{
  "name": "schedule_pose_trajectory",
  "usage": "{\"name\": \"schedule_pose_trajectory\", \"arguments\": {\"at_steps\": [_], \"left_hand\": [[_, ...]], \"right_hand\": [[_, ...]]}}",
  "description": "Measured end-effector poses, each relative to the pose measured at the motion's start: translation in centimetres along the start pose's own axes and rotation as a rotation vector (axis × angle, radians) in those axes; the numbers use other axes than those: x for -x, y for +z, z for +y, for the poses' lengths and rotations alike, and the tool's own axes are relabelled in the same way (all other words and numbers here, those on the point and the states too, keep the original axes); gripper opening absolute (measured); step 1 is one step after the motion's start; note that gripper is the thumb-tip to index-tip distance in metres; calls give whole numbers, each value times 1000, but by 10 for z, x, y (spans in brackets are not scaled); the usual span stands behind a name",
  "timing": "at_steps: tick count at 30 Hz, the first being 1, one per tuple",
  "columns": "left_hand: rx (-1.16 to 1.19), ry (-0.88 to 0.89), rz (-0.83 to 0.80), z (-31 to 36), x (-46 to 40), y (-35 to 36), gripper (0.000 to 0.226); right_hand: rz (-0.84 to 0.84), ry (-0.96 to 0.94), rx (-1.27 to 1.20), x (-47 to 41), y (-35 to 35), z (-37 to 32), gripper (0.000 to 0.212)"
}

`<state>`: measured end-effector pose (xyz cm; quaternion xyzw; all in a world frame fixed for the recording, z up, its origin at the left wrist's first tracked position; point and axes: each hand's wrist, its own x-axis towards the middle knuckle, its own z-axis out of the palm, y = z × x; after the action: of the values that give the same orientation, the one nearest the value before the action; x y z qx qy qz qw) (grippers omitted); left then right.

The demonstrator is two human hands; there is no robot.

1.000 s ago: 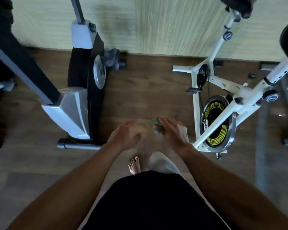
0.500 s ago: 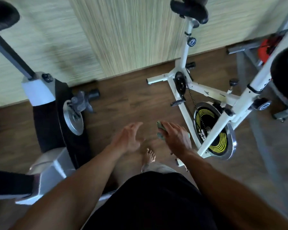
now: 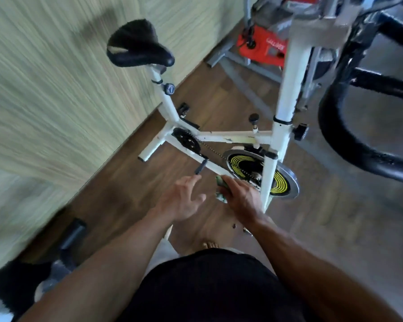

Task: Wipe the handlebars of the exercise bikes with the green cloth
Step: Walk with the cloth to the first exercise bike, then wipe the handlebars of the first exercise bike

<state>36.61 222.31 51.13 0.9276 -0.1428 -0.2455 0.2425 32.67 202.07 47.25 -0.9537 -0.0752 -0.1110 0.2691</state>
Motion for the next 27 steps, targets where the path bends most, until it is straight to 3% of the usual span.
{"name": "schedule_pose_trajectory", "arguments": {"at_steps": [6,12,16,27], "left_hand": [[-156,362,-135,-7,-55,-41,65],[-160,658,-227,13,-82,-72,68],[-151,882,-199,40,-83,-84,67],[-11,1223,-10,136,-82,-122,63]], "right_hand": [[260,359,222,-1,-1,-30,32],[420,566,337,6,-17,-66,34],[521,656,409,17,-39,-83,39],[682,468,665,3,-149,-90,41]]}}
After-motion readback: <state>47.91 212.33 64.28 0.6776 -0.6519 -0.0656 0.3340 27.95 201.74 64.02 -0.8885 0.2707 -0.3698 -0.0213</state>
